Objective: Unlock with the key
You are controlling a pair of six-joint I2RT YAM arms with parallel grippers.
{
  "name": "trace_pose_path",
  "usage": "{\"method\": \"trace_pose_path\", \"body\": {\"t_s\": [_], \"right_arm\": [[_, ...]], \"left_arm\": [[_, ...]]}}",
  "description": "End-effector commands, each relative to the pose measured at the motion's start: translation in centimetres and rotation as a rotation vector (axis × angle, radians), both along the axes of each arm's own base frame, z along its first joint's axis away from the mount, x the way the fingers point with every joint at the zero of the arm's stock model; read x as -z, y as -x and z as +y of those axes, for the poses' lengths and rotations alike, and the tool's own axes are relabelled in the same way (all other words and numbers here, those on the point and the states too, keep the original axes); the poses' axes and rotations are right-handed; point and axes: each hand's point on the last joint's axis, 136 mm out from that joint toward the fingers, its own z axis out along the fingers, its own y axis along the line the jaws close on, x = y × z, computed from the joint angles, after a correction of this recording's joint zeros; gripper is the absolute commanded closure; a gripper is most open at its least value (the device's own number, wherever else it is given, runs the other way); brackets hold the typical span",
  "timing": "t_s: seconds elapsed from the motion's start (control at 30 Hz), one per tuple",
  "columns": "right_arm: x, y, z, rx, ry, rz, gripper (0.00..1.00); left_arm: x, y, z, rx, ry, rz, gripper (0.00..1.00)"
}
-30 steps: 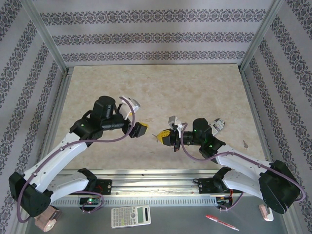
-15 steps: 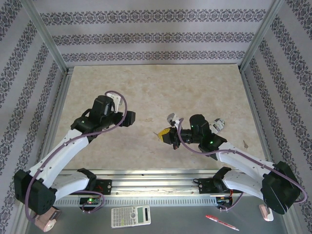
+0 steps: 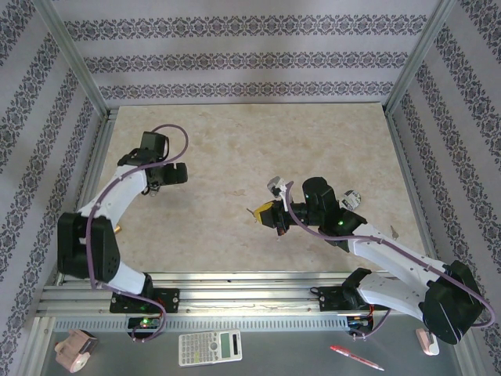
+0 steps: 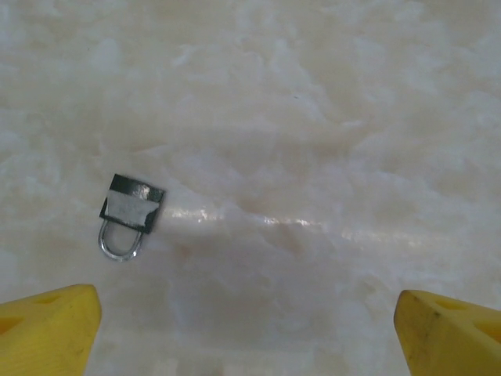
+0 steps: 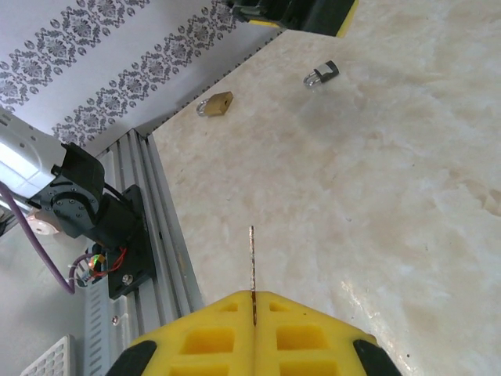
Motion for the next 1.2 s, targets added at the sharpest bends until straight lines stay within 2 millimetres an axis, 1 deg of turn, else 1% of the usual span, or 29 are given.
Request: {"method": "trace_pose_path", "body": {"t_s": [0.0,0.13,0.27,0.3,0.4,0.43,0.53,0.6,0.63,0.83,0.9,1.0,1.03,1.17], "right_arm": [[-0.1,0.1,0.3,-0.003,0.005,0.001,1.00],[0.1,0.2,0.3,-0.003,0.007,-0.005,1.00],[0.4,0.2,0.0,0.002,0.013,-0.014,1.00],[0.4,0.3,0.0,0.000,0.011,-0.016,1.00],[0.4,0.4,0.0,-0.003,0.003,-0.020,1.00],[0.5,0.4,0.0,-0.003,0.006,-0.019,1.00],[0.7,0.4,0.0,-0.003,0.008,-0.019,1.00],[0.6,0.5,-0.1,-0.003,0.006,-0.019,1.00],[0.6,0.5,-0.1,-0.001,0.005,-0.021,1.00],[0.2,0.6,-0.3,0.004,-0.006,-0.039,1.00],[0.3,0.6,-0.3,0.003,-0.003,-0.036,1.00],[0.5,0.5,-0.3,0.004,0.002,-0.029,1.00],[0.6,0.5,-0.3,0.004,0.002,-0.028,1.00],[0.5,0.6,-0.3,0.003,0.001,-0.027,1.00]], "left_arm": [[1.8,0.3,1.0,-0.038,0.016,0.095,0.07],[3.5,0.4,2.9,-0.097,-0.018,0.175,0.16],[5.1,1.1,5.1,-0.148,-0.091,0.214,0.17],[5.5,1.3,5.8,-0.174,-0.093,0.218,0.16],[6.3,1.4,6.7,-0.235,-0.066,0.211,0.17],[6.4,1.3,6.8,-0.243,-0.064,0.207,0.18],[7.6,0.8,6.8,-0.248,-0.056,0.238,0.23],[8.6,0.6,7.0,-0.254,-0.052,0.268,0.32],[8.8,0.5,7.1,-0.253,-0.051,0.273,0.33],[9.6,0.2,7.6,-0.233,-0.069,0.293,0.34],[9.9,0.1,8.0,-0.243,-0.062,0.293,0.35],[10.4,-0.2,8.0,-0.229,-0.050,0.298,0.37],[10.4,-0.4,8.0,-0.223,-0.052,0.299,0.39],[10.3,-1.3,7.9,-0.189,-0.056,0.297,0.39]]}}
